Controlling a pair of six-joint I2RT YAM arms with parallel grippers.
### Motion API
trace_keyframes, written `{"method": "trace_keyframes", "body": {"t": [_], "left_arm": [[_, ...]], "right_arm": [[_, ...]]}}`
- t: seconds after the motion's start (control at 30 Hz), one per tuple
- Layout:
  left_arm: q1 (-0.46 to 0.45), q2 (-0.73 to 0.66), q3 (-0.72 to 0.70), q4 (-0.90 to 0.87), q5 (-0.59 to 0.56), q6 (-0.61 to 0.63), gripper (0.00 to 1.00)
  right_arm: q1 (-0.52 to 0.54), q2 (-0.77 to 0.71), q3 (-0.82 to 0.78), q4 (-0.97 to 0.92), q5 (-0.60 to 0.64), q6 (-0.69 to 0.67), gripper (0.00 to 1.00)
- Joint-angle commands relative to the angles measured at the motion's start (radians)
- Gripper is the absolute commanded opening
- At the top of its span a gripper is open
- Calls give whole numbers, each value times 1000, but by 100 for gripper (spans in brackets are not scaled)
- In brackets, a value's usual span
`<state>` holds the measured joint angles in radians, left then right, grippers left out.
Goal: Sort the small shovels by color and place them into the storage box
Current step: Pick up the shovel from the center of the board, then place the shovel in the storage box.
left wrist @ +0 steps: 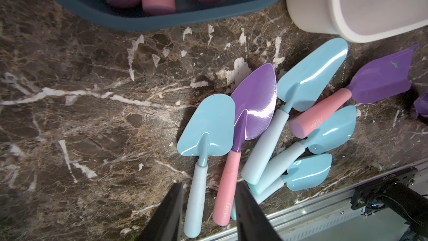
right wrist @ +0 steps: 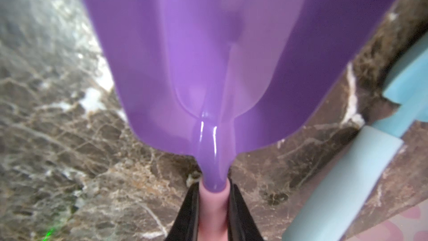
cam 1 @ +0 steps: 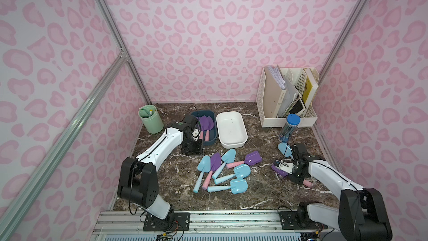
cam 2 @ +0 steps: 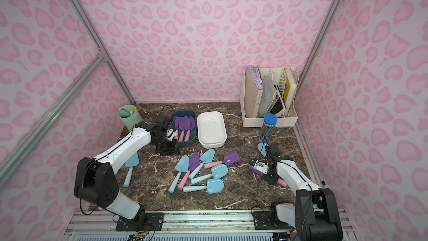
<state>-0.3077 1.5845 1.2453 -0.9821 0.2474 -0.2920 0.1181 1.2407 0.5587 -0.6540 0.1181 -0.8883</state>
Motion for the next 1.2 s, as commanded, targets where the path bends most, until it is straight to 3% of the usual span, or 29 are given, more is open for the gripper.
{"method": "trace_keyframes", "body": {"t": [0.0, 0.3, 0.67, 1.17], "left_arm": [[0, -4, 2, -12, -12, 5, 42], [0, -13, 0, -16, -44, 5, 42], [3, -50, -1, -19, -105, 1, 41], [16, -185, 10, -79, -220, -53, 41]], "right_arm": [[25, 28, 12, 14, -60, 75, 8], [87, 39, 89, -28, -100, 175, 0], [197, -11, 200, -83, -151, 346, 0], [458, 132, 582, -215, -98, 762, 0]]}}
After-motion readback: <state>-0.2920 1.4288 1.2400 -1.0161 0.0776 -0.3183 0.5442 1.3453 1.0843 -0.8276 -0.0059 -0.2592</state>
